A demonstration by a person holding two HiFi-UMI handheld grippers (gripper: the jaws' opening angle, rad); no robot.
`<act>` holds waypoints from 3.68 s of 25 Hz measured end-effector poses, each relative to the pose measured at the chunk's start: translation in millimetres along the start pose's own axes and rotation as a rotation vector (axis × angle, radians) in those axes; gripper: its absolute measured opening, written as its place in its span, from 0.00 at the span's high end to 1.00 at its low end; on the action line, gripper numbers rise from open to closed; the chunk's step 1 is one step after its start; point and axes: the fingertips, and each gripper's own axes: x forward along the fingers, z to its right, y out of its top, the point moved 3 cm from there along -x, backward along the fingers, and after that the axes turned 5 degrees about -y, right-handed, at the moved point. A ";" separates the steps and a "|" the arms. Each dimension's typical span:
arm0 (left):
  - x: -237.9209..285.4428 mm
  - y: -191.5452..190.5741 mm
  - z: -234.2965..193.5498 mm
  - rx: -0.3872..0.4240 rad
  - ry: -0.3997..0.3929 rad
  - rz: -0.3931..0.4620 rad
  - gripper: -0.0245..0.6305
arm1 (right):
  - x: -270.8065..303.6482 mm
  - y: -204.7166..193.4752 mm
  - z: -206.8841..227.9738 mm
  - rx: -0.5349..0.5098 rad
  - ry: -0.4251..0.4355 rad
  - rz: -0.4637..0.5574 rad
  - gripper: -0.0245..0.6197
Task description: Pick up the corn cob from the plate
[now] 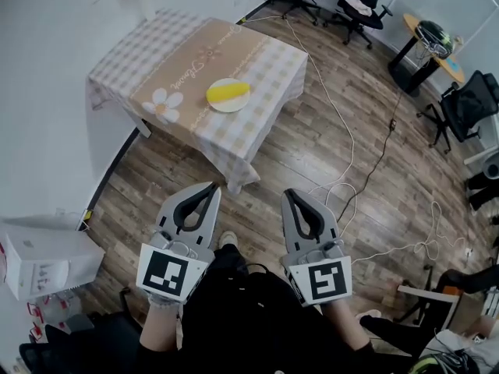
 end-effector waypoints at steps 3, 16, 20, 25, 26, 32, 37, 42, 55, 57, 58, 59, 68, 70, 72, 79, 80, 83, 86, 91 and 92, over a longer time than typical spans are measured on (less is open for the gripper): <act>8.2 4.4 -23.0 0.006 -0.001 0.002 0.94 | 21.5 5.3 1.9 0.010 -0.017 0.009 0.89; 36.4 -3.4 -94.2 -0.002 -0.032 0.009 0.94 | 95.6 15.2 -5.7 0.007 -0.048 -0.002 0.89; 39.6 -4.6 -107.4 -0.008 -0.034 0.009 0.94 | 106.6 19.8 -9.3 0.001 -0.049 0.004 0.89; 44.6 -6.0 -117.4 -0.020 -0.027 0.005 0.94 | 114.1 19.8 -7.1 -0.001 -0.051 -0.003 0.89; 46.5 -6.9 -118.7 -0.021 -0.025 0.003 0.94 | 115.8 19.1 -5.6 -0.001 -0.051 -0.004 0.89; 63.4 -7.9 -129.4 -0.019 -0.017 -0.009 0.94 | 133.2 15.1 5.4 -0.003 -0.047 -0.014 0.89; 83.4 -6.6 -142.3 -0.021 0.002 -0.015 0.94 | 157.8 16.4 17.9 -0.006 -0.023 -0.005 0.89; 109.8 -3.7 -157.0 -0.020 0.027 -0.024 0.94 | 185.6 17.1 35.9 -0.011 0.008 -0.011 0.89; 189.8 6.4 -192.7 -0.041 0.109 -0.056 0.94 | 266.8 17.4 97.4 -0.012 0.111 -0.015 0.89; 201.1 7.7 -196.0 -0.046 0.122 -0.060 0.94 | 277.3 17.4 107.3 -0.012 0.124 -0.013 0.89; 206.3 8.4 -197.6 -0.049 0.130 -0.062 0.94 | 282.6 17.5 112.0 -0.013 0.129 -0.015 0.89; 211.1 8.9 -199.5 -0.053 0.138 -0.063 0.94 | 287.9 17.4 116.0 -0.014 0.138 -0.017 0.89; 229.2 2.6 -221.3 -0.022 0.236 -0.059 0.94 | 321.0 7.2 144.9 0.001 0.199 -0.051 0.89; 231.1 -0.5 -223.8 -0.024 0.254 -0.074 0.94 | 324.6 4.7 150.3 0.001 0.201 -0.046 0.89; 233.8 -2.2 -225.9 -0.022 0.259 -0.081 0.94 | 325.4 1.4 152.7 0.007 0.210 -0.046 0.89; 255.2 -7.6 -235.9 -0.012 0.249 -0.100 0.94 | 327.9 -6.7 158.1 0.035 0.201 -0.066 0.89; 259.1 -9.3 -236.0 -0.021 0.241 -0.119 0.94 | 328.8 -8.0 158.6 0.039 0.195 -0.069 0.89; 272.3 -16.2 -237.2 -0.009 0.187 -0.171 0.94 | 330.8 -10.7 159.2 0.049 0.171 -0.080 0.89; 282.8 -27.7 -244.2 0.056 0.126 -0.186 0.94 | 333.8 -11.6 157.9 0.055 0.152 -0.088 0.89; 300.1 -47.0 -254.9 0.091 0.047 -0.256 0.94 | 341.2 -15.1 155.5 0.074 0.111 -0.109 0.89; 303.7 -51.0 -256.1 0.100 0.028 -0.268 0.94 | 342.6 -16.4 154.5 0.075 0.105 -0.115 0.89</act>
